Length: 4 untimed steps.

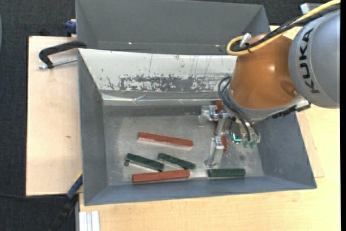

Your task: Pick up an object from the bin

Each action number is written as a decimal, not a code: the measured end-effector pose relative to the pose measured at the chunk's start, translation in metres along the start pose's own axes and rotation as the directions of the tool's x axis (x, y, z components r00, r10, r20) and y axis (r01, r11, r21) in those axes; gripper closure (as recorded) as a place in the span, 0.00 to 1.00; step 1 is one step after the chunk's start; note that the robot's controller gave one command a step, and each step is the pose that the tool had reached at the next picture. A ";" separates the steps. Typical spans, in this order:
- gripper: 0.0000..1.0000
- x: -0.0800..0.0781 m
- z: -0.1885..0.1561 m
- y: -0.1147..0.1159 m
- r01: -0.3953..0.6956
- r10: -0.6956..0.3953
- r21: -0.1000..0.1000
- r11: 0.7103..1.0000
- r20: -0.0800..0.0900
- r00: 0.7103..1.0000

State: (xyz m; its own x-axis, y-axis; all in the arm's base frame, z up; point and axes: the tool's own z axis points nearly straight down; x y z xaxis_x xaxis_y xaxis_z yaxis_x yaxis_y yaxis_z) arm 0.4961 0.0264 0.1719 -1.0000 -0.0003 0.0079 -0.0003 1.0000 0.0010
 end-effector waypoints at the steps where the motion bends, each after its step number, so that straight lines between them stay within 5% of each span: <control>1: 0.00 -0.002 -0.004 0.000 -0.001 0.001 0.000 1.000 0.009 1.000; 2: 0.00 -0.035 0.042 0.071 -0.070 0.070 -0.003 0.998 0.016 0.997; 3: 0.00 -0.037 0.052 0.084 -0.110 0.110 -0.003 0.994 0.011 0.994; 4: 0.00 -0.025 0.048 0.064 -0.099 0.099 0.001 0.995 0.006 0.995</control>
Offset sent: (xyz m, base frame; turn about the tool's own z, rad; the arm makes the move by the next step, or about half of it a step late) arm 0.0335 0.0749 -0.0469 0.0716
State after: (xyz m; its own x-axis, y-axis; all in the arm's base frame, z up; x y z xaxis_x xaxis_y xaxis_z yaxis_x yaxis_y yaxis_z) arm 0.5208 0.0906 0.1235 -0.9952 0.0984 0.0016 0.0984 0.9952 -0.0004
